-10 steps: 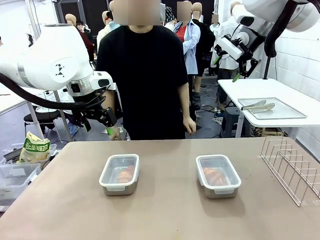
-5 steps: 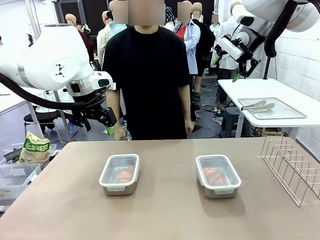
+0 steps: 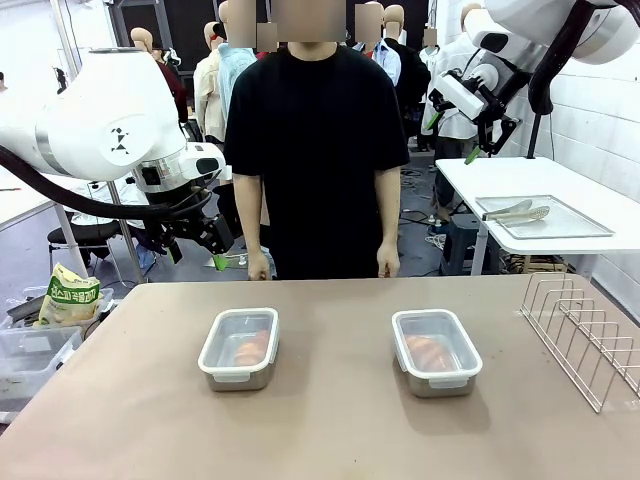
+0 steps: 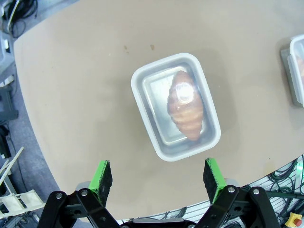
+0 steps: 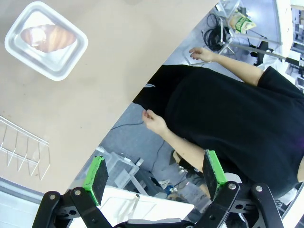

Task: Place the bread in airtight containers.
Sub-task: Release when the human grabs the Airtight Container lid.

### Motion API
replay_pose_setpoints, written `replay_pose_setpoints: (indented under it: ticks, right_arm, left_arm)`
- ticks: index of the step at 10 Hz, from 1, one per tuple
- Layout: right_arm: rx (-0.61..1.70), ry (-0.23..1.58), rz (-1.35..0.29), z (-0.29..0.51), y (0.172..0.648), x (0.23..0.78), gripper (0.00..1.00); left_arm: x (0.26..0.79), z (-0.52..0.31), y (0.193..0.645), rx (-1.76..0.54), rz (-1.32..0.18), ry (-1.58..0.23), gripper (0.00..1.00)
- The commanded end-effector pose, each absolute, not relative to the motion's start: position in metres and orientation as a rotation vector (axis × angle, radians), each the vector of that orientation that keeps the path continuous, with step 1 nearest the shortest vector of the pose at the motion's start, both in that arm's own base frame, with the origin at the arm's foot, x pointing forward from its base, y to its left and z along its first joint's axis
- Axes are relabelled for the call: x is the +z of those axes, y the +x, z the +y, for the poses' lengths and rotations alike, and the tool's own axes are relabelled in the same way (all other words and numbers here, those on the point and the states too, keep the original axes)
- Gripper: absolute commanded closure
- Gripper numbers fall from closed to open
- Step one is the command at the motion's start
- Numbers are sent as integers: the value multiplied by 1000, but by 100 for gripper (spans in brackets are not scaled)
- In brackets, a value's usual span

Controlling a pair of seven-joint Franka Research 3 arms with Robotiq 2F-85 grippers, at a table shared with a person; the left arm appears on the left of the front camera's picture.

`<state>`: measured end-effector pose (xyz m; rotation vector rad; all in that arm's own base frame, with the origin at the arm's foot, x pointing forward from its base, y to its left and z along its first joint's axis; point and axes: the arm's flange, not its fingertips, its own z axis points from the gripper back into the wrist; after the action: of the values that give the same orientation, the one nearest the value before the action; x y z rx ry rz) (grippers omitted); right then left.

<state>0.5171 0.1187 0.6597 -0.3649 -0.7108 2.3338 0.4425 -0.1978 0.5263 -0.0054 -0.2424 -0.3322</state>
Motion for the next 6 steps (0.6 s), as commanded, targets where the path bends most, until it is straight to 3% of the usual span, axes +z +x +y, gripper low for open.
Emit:
replay_pose_setpoints:
  ticks: [1, 6]
  right_arm:
    - [2326, -367, -724, 120, 518, 660, 0]
    - [2326, -367, -724, 120, 518, 660, 0]
  left_arm:
    - [527, -197, 443, -313, -243, 15, 0]
    - [527, -197, 443, -313, -243, 15, 0]
